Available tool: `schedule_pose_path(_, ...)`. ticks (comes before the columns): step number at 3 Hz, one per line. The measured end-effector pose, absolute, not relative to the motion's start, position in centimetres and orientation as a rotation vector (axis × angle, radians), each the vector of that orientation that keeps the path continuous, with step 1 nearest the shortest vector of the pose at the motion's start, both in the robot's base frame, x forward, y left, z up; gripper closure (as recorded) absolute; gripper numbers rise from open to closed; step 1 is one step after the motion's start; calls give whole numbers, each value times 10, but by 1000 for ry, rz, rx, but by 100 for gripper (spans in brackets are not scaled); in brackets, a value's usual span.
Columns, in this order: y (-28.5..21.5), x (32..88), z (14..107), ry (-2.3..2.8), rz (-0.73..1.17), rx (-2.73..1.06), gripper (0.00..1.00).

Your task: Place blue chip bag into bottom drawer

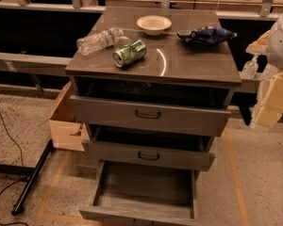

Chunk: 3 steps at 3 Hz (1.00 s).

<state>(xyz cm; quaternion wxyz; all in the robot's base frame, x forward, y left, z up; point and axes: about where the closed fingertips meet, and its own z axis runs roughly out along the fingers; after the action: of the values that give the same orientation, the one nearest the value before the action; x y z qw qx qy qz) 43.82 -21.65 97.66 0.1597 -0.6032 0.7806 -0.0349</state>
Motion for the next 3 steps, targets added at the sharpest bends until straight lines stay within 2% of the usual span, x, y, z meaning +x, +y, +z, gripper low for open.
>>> schedule_pose_path(2, -221, 445, 978, 2212, -94, -1648, 0)
schedule_pose_path(3, -251, 461, 967, 2189, -99, -1484, 0)
